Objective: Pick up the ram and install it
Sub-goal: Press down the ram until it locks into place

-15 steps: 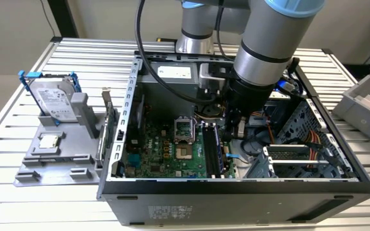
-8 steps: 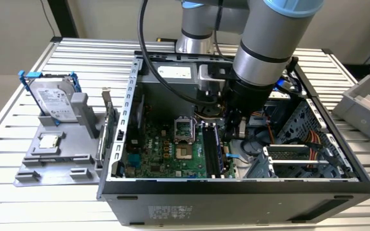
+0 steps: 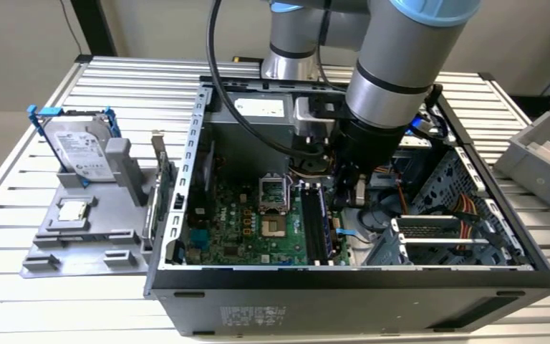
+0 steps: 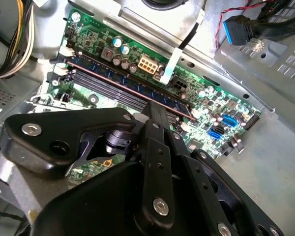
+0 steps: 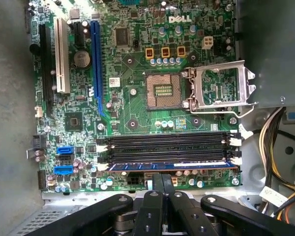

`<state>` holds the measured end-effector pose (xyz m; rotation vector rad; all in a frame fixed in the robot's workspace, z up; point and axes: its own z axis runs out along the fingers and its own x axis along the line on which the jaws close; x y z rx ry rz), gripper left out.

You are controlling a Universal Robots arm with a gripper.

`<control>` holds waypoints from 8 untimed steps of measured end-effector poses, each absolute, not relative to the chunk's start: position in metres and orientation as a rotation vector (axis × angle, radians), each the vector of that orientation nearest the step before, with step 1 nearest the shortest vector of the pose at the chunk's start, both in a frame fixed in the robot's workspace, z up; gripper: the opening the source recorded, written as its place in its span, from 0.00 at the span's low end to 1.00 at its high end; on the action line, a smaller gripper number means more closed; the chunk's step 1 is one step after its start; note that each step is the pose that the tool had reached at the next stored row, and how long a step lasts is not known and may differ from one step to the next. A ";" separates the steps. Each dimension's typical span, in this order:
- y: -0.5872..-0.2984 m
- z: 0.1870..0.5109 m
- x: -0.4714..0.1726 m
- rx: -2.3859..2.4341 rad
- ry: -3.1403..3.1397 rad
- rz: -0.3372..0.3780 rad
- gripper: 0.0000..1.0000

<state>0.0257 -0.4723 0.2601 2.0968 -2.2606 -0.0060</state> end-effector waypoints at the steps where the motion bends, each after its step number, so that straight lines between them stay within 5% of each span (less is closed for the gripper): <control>1: -0.472 0.259 0.025 2.100 -2.258 -0.007 0.00; 8: -0.471 0.252 0.025 2.109 -2.252 -0.009 0.00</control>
